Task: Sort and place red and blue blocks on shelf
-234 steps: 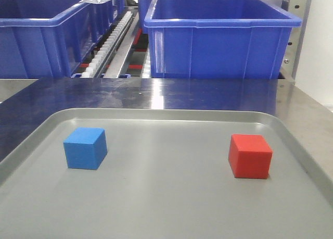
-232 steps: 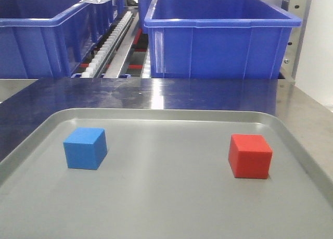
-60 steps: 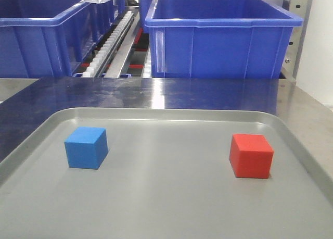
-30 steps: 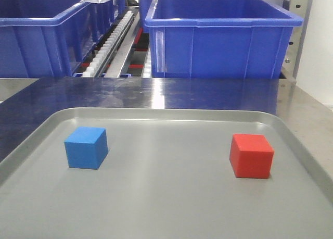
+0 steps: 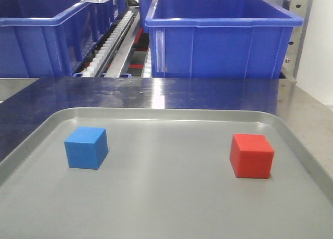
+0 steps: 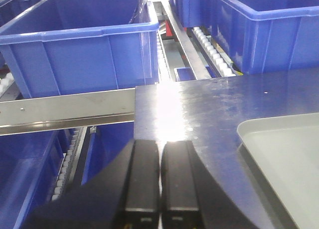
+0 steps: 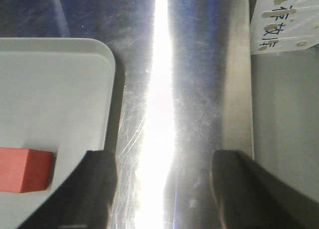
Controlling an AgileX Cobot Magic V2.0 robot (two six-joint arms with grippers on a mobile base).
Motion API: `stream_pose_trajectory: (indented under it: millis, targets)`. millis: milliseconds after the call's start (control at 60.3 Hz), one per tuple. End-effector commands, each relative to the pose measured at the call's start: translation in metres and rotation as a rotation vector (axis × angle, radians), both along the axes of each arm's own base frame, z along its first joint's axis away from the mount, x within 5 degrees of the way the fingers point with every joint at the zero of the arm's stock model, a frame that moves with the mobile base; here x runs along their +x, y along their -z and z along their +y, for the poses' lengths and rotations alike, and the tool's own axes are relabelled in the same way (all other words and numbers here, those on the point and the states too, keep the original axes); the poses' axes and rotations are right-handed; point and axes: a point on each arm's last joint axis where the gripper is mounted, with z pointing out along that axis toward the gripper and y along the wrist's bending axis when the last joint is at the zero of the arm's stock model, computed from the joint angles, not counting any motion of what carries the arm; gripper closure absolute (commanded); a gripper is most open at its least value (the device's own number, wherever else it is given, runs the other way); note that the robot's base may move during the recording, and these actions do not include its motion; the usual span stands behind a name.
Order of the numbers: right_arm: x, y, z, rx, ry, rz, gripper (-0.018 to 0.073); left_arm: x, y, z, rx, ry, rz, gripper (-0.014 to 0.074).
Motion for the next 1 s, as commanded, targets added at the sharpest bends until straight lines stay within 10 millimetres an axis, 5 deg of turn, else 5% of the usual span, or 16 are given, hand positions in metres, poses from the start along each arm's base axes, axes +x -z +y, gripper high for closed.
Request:
stream_pose_trajectory:
  millis: [0,514,979]
  targets:
    - [0.005,-0.016,0.002,0.03,0.007,-0.084,-0.0012,0.0,0.006,-0.001,-0.008,0.007,-0.055,0.0472]
    - [0.024,-0.027,0.052,0.054,-0.213,-0.024,-0.0012,0.0,0.006,-0.001,-0.008,0.007,-0.055,0.0473]
    - [0.044,-0.002,0.115,0.015,-0.416,0.132,-0.0012,0.0,0.006,-0.001,-0.008,0.007,-0.055,0.0473]
